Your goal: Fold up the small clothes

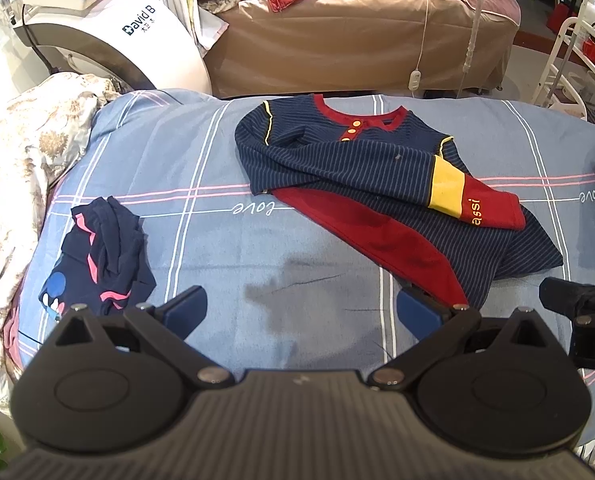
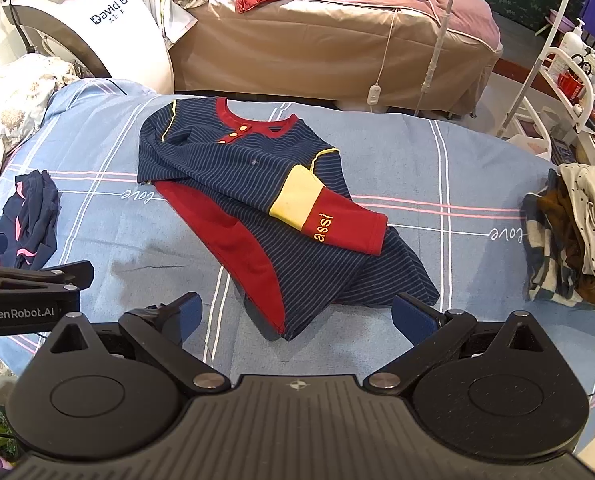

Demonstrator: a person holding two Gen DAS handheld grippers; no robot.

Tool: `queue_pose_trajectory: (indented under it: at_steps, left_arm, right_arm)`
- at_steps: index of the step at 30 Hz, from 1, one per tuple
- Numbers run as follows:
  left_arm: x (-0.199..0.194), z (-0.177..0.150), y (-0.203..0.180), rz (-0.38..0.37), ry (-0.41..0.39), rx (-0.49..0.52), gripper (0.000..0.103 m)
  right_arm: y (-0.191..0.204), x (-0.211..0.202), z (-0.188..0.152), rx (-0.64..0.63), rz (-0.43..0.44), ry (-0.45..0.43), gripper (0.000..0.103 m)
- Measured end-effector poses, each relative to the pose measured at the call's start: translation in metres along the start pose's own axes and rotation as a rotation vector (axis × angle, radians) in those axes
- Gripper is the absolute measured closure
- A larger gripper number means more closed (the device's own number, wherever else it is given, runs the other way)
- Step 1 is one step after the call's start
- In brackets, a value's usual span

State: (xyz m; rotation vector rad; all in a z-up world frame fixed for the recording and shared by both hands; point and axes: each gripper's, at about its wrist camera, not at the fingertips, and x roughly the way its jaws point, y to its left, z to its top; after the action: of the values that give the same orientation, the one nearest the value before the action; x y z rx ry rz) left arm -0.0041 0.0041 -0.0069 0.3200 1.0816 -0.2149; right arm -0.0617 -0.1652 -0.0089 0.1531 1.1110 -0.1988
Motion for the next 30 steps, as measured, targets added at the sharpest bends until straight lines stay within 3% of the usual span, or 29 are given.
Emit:
queue_pose_trajectory:
  at_steps: [13,20,23,26,30]
  left_arm:
    - [0.005,-0.002,-0.002,0.004,0.007,-0.001,0.000]
    - [0.015,0.006,-0.002,0.017,0.011,-0.018,0.000]
    - [0.025,0.010,-0.006,0.013,0.029,-0.008,0.000]
    - [0.040,0.008,-0.015,-0.016,0.048,0.007,0.000]
    - [0.086,-0.002,-0.031,-0.144,0.138,0.006,0.000]
  right_arm:
    - [-0.006,0.001,0.003,0.006,0.010,-0.032,0.000]
    - [-0.026,-0.015,0.012,0.011,-0.016,-0.208,0.000]
    - [-0.035,-0.004,0.013,0.016,-0.006,-0.206,0.000]
    - [-0.052,0.017,0.008,0.094,0.087,-0.177,0.000]
    - [-0.068,0.054,-0.009,0.189,0.146,-0.092,0.000]
